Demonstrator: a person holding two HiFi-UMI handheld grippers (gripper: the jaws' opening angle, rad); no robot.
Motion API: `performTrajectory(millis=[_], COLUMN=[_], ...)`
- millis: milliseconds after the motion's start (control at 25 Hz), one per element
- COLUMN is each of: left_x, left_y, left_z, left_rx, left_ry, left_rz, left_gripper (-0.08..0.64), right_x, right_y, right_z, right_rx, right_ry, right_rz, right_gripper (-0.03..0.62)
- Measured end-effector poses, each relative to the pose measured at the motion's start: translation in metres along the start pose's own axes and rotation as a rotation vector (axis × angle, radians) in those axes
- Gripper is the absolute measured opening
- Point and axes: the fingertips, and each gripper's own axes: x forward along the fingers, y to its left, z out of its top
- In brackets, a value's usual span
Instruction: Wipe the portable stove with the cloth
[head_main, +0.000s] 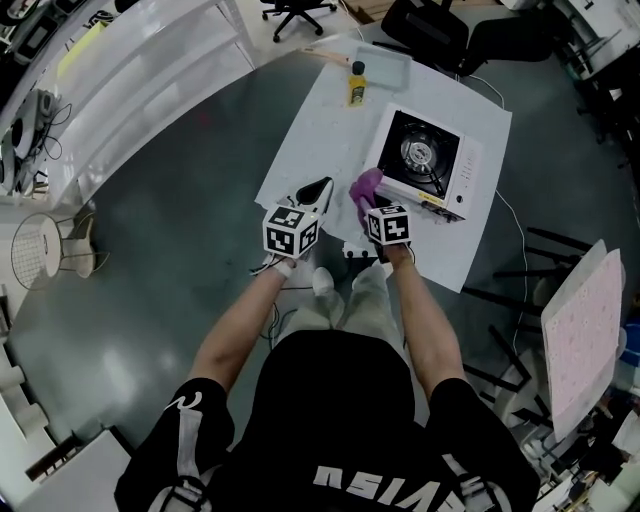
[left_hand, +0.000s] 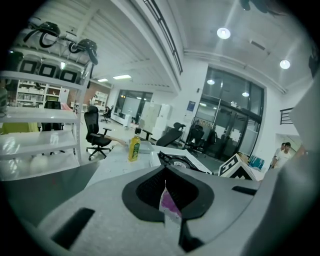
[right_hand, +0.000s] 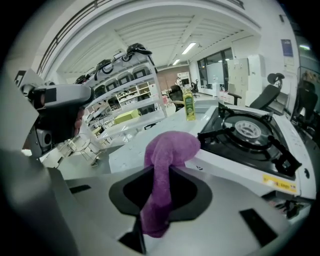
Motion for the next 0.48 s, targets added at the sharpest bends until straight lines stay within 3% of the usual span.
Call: performTrajectory(millis=[200,480], left_x=[0.009,0.045], left_y=[0.002,-0.008], left_z=[0.002,0.033], left_rx=[-0.016,-0.004], left_ry=[-0.002,-0.029], left_rz=[0.011,0.007], left_gripper=[0.009,0.009], right_x=[-0.004,-0.032], right_y=[0.004,-0.014], right_z=[0.017,0.094], right_rx=[-0.026,-0.064], right_ry=[-0.022,-0.158], right_rz=[0.026,0.047], right_gripper=[0.077,0.077])
